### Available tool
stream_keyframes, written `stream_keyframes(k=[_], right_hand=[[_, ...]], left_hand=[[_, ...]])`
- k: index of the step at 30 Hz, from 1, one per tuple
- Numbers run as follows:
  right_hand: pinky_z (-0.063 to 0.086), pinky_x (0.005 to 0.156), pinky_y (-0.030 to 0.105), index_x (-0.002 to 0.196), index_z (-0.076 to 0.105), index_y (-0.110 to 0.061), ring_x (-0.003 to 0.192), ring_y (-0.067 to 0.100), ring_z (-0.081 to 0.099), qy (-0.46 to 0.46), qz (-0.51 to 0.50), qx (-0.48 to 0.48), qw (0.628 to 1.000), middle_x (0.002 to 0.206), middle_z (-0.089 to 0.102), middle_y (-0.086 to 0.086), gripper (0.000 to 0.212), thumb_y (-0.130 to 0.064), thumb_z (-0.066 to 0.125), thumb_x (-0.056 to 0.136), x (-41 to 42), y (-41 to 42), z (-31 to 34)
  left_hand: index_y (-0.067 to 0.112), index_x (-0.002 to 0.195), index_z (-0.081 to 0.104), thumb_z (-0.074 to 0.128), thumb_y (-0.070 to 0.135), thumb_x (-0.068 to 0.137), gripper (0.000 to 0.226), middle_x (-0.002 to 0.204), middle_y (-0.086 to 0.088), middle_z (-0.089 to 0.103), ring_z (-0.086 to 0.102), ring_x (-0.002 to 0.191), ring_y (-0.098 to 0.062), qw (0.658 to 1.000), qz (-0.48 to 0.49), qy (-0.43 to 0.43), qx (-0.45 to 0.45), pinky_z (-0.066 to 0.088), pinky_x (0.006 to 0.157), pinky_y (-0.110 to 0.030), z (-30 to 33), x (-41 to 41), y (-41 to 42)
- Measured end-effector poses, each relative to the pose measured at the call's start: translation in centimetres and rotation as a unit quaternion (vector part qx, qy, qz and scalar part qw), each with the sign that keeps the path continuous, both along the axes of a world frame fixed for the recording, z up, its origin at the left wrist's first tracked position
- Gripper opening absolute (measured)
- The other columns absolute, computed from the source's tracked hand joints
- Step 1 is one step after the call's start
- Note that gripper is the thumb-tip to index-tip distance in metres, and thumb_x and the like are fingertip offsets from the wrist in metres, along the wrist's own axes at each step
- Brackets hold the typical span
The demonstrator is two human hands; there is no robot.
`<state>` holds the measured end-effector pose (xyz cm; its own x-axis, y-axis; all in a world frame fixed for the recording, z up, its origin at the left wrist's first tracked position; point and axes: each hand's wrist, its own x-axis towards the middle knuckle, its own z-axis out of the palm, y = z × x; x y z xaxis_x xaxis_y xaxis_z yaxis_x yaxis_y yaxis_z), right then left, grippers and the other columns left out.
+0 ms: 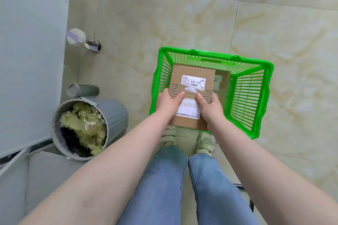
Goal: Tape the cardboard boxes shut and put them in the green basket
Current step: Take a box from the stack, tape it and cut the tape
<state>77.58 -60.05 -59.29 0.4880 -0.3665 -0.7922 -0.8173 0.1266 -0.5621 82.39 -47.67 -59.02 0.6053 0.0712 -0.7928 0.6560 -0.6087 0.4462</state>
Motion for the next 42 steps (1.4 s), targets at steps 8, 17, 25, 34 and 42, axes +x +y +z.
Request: stream_keyframes(k=[8,17,25,34,42], right_hand=[[0.049,0.101,0.037,0.139,0.048,-0.017,0.110,0.015,0.063,-0.040,-0.042,0.016,0.998,0.123,0.066,-0.001,0.048,-0.020,0.064,0.094,3.6,1.4,-13.3],[0.042,0.102,0.026,0.146,0.037,-0.017,0.117,0.012,0.057,-0.030,-0.007,-0.017,0.999,0.132,0.059,-0.002,0.057,-0.026,0.061,0.095,3.7,1.4,-16.2],[0.032,0.108,0.040,0.143,0.036,-0.013,0.133,0.032,0.040,0.103,0.060,-0.176,0.977,0.144,0.043,0.013,0.069,-0.040,0.068,0.087,5.5,1.2,-9.1],[0.053,0.069,0.019,0.091,0.061,-0.011,0.069,0.010,0.064,0.038,0.074,0.240,0.967,0.082,0.067,0.005,0.003,-0.012,0.062,0.094,3.5,5.3,10.7],[0.052,0.056,0.016,0.087,0.065,-0.009,0.055,0.005,0.061,0.037,0.310,0.279,0.908,0.069,0.069,-0.001,0.004,-0.008,0.065,0.090,-3.1,11.2,24.8]], left_hand=[[0.011,0.119,0.061,0.076,0.025,0.083,0.041,0.116,-0.006,0.069,0.064,0.107,-0.023,0.999,0.001,-0.051,0.001,0.050,0.096,-0.038,-12.8,3.8,1.2],[0.014,0.128,0.055,0.076,0.026,0.084,0.051,0.123,-0.003,0.066,0.062,0.112,-0.022,0.999,-0.008,-0.041,-0.006,0.047,0.099,-0.035,-15.3,4.5,1.1],[0.010,0.146,0.038,0.072,0.041,0.085,0.076,0.145,-0.010,0.046,0.045,0.133,-0.026,0.999,0.006,-0.021,0.047,0.036,0.110,-0.037,-9.5,4.5,1.2],[0.019,0.090,0.057,0.056,0.014,0.098,0.010,0.088,0.003,0.064,0.060,0.079,-0.005,0.905,0.381,0.032,-0.185,0.045,0.073,-0.018,10.2,-3.4,7.3],[0.015,0.096,0.061,0.058,0.012,0.097,0.004,0.086,0.002,0.067,0.064,0.077,-0.008,0.767,0.593,-0.069,-0.238,0.049,0.073,-0.023,27.5,-17.7,11.9]])
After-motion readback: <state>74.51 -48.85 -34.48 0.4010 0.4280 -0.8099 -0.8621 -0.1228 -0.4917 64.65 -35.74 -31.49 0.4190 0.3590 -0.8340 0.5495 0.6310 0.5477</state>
